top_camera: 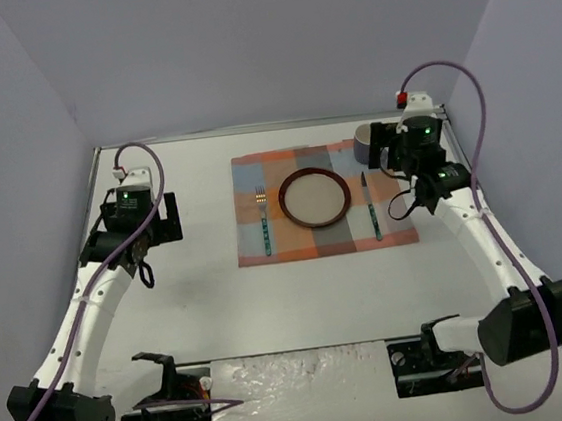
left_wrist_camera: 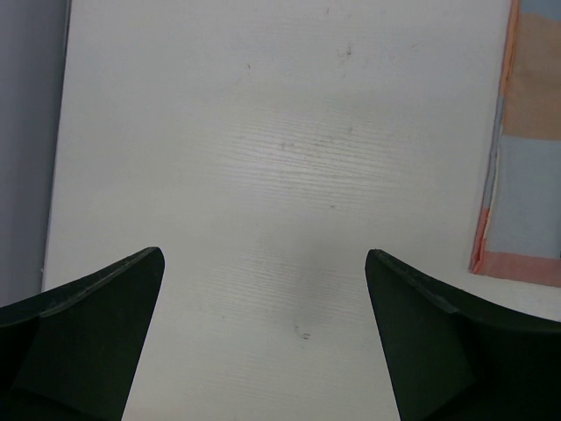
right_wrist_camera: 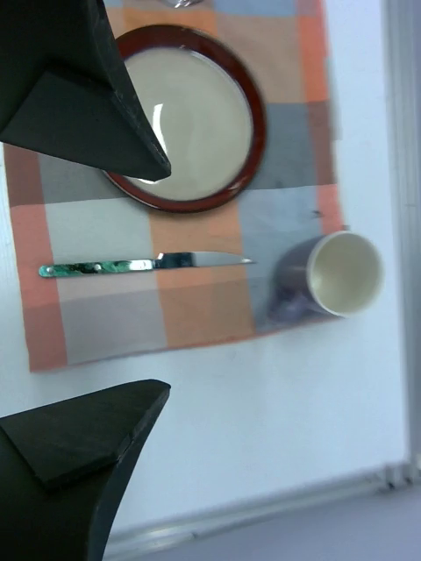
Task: Set the dinner table for one person
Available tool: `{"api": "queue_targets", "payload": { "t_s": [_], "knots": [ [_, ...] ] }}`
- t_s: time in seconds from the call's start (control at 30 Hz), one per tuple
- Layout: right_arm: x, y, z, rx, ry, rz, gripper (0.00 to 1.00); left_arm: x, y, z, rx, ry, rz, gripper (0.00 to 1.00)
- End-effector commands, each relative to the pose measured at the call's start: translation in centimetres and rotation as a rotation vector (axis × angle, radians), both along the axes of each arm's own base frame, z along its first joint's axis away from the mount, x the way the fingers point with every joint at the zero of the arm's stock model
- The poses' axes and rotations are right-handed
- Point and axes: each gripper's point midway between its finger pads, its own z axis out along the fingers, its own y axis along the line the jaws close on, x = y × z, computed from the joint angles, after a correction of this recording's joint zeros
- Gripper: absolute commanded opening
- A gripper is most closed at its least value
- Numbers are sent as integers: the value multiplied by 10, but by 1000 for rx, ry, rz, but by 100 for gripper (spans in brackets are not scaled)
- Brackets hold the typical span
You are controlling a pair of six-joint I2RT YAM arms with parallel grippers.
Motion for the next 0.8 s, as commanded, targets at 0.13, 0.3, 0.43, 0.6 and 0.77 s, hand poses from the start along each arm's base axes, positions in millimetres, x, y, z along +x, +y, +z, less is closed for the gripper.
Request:
{"api": "queue_targets", "payload": {
  "t_s": [0.13, 0.3, 0.43, 0.6, 0.77],
  "knots": [
    [-73, -51, 104, -14, -292, -198, 100, -39, 9, 97, -60, -245, 19, 97],
    [-133, -73, 130, 11, -442, -279, 100, -73, 16, 116, -81, -337, 20, 97],
    [-173, -87, 131, 30, -529, -327, 100, -92, 19, 114, -104, -405, 24, 97],
    [-194, -93, 113, 29, -561, -340, 100, -96, 23, 94, -87, -416, 30, 97],
    [-204, -90, 98, 44, -581, -314, 100, -94, 26, 80, -76, -444, 36, 97]
  ]
}}
